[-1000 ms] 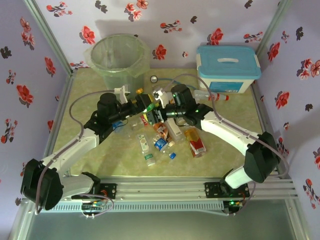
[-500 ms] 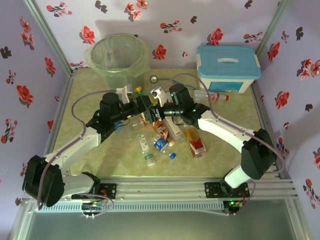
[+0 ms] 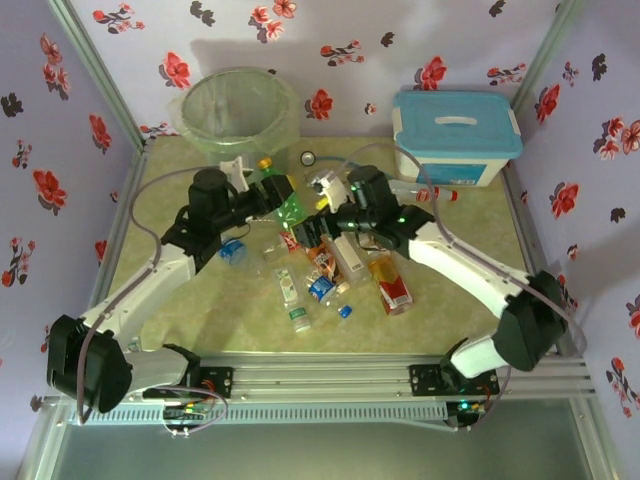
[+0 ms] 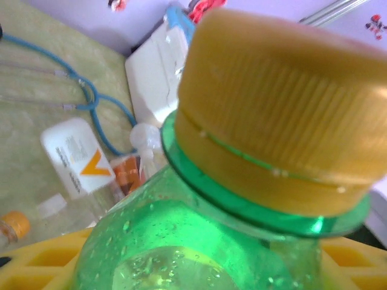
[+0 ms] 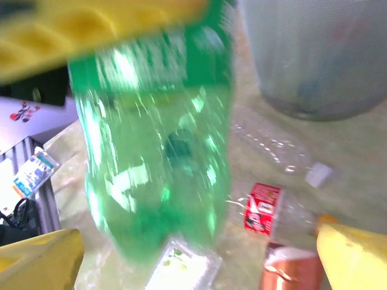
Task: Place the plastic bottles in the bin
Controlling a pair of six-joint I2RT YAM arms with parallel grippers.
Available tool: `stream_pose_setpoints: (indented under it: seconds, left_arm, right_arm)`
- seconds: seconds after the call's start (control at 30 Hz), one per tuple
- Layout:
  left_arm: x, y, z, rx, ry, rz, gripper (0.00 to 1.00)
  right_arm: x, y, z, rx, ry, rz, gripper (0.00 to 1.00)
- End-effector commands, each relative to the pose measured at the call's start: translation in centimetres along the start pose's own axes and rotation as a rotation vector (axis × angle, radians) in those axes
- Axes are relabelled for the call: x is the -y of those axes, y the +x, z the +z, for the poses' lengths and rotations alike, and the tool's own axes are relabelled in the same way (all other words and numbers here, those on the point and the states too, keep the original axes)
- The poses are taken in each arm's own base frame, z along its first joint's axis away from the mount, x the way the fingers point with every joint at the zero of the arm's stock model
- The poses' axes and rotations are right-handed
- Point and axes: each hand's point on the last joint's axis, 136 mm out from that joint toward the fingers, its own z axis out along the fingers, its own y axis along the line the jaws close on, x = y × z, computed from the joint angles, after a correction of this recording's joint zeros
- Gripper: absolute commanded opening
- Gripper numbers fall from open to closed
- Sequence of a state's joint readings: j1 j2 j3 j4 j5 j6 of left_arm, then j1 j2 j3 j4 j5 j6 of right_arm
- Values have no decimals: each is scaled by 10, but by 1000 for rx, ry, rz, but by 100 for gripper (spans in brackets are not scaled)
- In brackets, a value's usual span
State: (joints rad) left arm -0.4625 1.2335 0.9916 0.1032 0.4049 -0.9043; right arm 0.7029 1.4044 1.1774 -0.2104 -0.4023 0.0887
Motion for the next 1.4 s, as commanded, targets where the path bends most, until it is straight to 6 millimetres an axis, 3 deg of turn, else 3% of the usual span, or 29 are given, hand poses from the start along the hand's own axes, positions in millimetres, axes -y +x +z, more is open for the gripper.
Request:
stream_pose_setpoints:
  seconds: [0.0,0.13,0.23,0.33,0.47,0.67,1.0,1.27,1.37]
  left_arm:
    - [21,-41,-12,64,-24,132,51]
    - [25,-99,-26,142,-112,236,45]
    - [22,-140,-34,202,-164,251,33]
    - [27,-172,-38,241,-189,300,28]
    - [11,-205,-33,266,-238,319,8]
    - [-32,-241,-10,288,-328,341,0]
    - [-118,-260,57,122,-512,362,0]
    - [-189,-229,79,-42,-673,374,0]
    - [-205,-214,84,-94,-691,379,0]
  right_arm:
    - [29,1,-41,36,148,64,99]
    - [64,32,-70,-3,310,162,99]
    - [78,54,-88,-22,387,253,99]
    - [95,74,-112,-39,509,333,99]
    - [118,94,-143,-54,638,460,99]
    - [120,108,-162,-33,665,545,99]
    - [123,133,-178,-73,748,574,99]
    - [125,144,-189,-76,792,610,99]
    - [128,145,-189,-78,795,615,99]
